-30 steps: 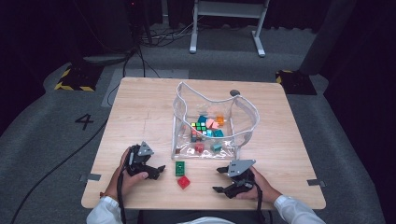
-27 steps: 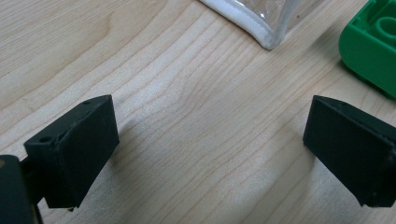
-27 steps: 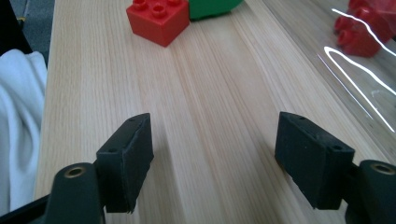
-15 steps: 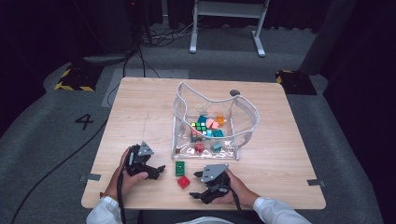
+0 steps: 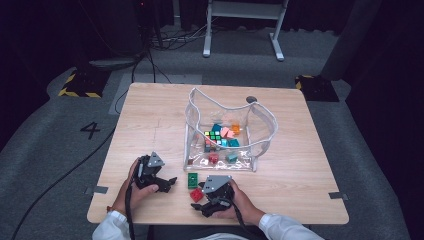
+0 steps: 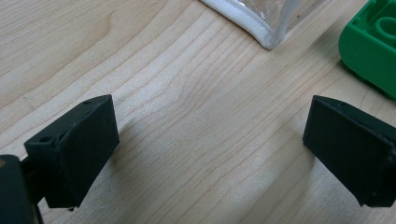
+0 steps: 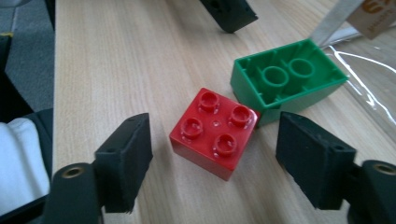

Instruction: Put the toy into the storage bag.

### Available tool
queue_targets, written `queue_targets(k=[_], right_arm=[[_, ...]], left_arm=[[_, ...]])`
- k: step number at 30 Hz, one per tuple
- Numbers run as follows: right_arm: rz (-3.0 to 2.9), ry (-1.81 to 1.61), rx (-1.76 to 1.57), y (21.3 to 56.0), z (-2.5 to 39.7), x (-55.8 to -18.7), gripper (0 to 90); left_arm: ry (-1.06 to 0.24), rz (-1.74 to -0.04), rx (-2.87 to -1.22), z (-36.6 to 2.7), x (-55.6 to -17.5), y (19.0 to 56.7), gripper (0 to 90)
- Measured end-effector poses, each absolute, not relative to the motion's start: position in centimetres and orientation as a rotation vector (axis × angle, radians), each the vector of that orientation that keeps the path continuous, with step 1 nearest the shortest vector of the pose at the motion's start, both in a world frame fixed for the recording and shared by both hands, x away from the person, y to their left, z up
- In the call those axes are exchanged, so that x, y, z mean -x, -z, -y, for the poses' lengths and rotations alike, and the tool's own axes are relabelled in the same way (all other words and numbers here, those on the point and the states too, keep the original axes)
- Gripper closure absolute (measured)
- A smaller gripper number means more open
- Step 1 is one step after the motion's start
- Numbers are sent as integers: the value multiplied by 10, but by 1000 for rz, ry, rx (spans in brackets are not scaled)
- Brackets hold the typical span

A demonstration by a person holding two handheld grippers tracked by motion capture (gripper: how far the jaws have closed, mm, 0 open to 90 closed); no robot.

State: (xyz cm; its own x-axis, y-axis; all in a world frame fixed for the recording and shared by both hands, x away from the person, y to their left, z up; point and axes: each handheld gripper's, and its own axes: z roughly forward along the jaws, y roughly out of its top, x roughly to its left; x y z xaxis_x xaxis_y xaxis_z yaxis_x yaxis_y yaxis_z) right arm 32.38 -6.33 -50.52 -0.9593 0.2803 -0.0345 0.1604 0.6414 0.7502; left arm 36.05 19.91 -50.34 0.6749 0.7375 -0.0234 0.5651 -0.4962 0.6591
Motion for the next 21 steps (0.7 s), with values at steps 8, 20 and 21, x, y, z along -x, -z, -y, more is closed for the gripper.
queue_targets(k=[8,20,21], right_arm=[[-2678,-1225,-493,504,69,-322,479],[-2669,-1243,-473,503,86,-326,594],[-2675,-1241,-488,503,88,-326,594]], left_arm=[[-339,-1003,-2235,-199,-360,504,38],[-340,-997,-2237,-199,-360,504,38],[-336,-994,-2237,-199,-360,504,38]])
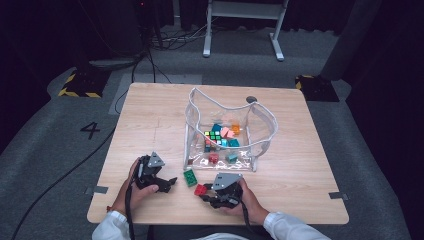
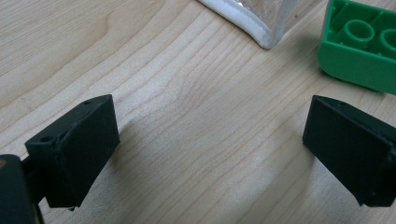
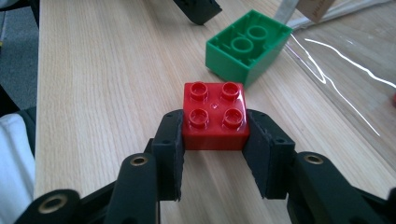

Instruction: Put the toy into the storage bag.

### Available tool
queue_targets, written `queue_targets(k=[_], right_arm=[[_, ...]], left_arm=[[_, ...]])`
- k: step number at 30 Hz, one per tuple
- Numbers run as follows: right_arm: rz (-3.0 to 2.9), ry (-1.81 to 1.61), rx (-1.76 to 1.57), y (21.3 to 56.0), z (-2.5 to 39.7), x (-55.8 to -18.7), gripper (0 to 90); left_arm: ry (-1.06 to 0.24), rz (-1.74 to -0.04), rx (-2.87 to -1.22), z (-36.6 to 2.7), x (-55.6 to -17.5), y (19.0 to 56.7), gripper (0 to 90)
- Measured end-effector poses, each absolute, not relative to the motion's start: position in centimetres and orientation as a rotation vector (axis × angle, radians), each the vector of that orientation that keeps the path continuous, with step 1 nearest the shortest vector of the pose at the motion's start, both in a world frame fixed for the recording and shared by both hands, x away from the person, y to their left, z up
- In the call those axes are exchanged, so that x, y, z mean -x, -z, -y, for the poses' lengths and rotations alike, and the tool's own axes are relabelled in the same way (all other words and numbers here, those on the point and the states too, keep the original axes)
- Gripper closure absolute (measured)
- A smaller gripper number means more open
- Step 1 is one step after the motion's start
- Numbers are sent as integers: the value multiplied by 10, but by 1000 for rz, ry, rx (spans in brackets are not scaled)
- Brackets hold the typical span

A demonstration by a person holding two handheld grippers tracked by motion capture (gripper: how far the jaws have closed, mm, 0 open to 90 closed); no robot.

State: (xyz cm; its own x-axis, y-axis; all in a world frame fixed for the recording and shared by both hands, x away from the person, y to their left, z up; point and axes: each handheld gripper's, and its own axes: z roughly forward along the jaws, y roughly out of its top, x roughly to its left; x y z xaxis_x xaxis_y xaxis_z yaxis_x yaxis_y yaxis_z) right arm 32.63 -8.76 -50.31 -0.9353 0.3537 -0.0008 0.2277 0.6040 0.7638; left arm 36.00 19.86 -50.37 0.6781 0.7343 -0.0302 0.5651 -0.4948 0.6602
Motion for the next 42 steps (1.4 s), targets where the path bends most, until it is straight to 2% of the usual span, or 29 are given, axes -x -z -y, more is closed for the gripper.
queue_targets(k=[10,22,42], right_arm=[[-2654,-1242,-461,503,125,-347,594],[-2699,-1210,-512,502,148,-347,594],[-2616,-1214,-519,490,236,-362,595]], left_arm=[[-342,-991,-2242,-199,-361,503,34],[-335,-989,-2244,-199,-361,503,32],[-336,-987,-2245,-199,-361,503,32]])
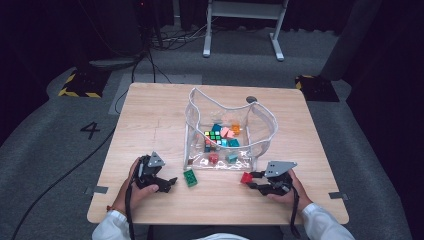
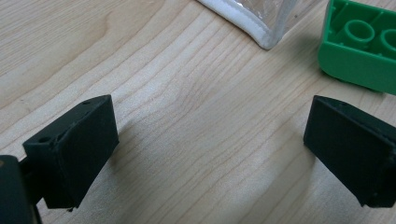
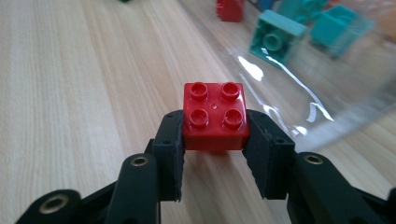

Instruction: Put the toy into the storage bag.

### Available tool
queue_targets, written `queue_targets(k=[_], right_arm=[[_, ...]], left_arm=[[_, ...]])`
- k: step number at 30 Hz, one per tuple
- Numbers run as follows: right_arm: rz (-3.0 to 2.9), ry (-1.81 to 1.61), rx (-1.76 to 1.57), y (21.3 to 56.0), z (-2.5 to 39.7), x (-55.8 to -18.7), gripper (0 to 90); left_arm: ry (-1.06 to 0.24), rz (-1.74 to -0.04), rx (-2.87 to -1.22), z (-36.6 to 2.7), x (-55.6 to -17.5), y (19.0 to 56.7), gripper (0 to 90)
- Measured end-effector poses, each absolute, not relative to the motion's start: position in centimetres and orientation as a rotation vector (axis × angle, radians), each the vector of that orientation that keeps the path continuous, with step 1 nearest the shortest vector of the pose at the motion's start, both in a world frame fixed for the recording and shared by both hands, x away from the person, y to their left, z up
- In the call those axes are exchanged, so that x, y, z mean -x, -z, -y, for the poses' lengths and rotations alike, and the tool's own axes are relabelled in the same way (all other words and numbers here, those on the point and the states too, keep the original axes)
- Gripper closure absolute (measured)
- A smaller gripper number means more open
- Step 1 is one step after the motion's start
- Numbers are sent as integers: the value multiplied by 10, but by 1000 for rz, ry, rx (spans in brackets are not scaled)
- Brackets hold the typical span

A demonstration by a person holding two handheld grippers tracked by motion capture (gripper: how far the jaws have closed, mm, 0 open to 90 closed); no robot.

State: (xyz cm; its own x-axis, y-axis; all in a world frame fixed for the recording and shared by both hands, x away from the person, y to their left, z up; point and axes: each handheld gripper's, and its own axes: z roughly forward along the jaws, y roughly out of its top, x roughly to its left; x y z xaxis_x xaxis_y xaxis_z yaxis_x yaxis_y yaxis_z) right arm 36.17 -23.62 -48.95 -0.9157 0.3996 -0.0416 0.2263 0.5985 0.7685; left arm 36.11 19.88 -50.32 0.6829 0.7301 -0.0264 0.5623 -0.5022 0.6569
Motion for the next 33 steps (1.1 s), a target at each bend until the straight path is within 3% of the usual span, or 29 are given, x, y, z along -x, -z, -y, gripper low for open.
queue_targets(k=[20,33], right_arm=[[-2409,-1232,-723,458,319,-389,595],[-2294,-1276,-820,425,351,-428,595]], left_arm=[[-336,-988,-2246,-199,-361,503,32],[-336,-988,-2246,-199,-361,503,32]])
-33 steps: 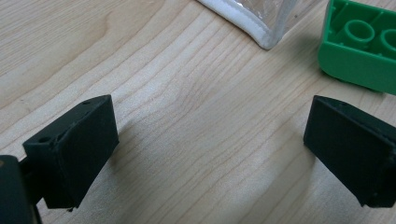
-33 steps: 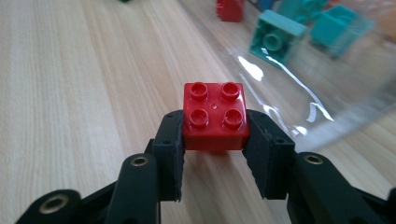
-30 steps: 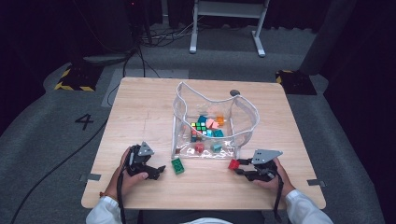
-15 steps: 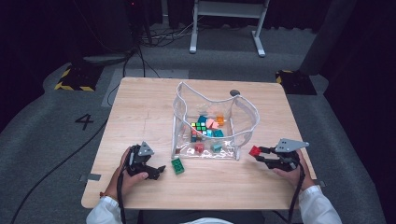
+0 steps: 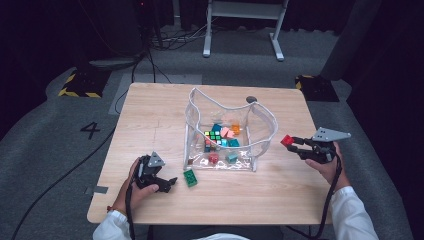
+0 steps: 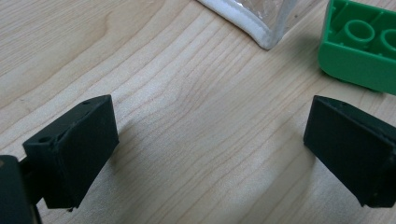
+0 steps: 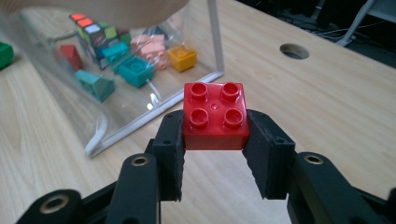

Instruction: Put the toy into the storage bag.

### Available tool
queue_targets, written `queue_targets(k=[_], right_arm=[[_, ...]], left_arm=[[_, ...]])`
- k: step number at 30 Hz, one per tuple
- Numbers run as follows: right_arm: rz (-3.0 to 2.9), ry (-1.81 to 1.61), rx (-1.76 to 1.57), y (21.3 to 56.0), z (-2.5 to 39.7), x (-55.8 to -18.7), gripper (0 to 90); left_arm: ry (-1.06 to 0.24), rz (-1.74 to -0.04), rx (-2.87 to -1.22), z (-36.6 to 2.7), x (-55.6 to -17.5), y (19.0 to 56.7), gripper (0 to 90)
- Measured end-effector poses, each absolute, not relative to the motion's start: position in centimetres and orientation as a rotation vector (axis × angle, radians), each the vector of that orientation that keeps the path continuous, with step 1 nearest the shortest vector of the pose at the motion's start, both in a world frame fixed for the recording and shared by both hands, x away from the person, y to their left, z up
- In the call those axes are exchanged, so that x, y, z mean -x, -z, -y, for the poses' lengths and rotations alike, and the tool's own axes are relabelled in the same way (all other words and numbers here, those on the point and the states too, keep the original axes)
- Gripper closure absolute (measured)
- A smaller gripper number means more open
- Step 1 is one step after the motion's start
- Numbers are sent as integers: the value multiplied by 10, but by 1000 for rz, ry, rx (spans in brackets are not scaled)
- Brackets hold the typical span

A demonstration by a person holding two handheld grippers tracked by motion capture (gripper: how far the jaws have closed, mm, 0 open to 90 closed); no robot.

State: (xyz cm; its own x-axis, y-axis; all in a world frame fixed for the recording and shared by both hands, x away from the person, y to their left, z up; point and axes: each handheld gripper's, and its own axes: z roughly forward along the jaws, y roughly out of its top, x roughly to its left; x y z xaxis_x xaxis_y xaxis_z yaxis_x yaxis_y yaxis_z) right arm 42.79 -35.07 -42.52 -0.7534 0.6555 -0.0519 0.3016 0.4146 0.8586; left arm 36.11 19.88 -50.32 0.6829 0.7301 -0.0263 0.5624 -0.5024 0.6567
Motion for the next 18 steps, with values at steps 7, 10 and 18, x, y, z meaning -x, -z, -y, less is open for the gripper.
queue_targets(k=[7,10,18], right_arm=[[-2260,-1325,-800,394,355,-445,595],[-2256,-1314,-788,380,354,-451,595],[-2268,-1298,-745,353,344,-467,594]], left_arm=[[-336,-988,-2245,-199,-361,503,32],[-336,-987,-2246,-199,-361,503,32],[-336,-988,-2245,-199,-361,503,32]])
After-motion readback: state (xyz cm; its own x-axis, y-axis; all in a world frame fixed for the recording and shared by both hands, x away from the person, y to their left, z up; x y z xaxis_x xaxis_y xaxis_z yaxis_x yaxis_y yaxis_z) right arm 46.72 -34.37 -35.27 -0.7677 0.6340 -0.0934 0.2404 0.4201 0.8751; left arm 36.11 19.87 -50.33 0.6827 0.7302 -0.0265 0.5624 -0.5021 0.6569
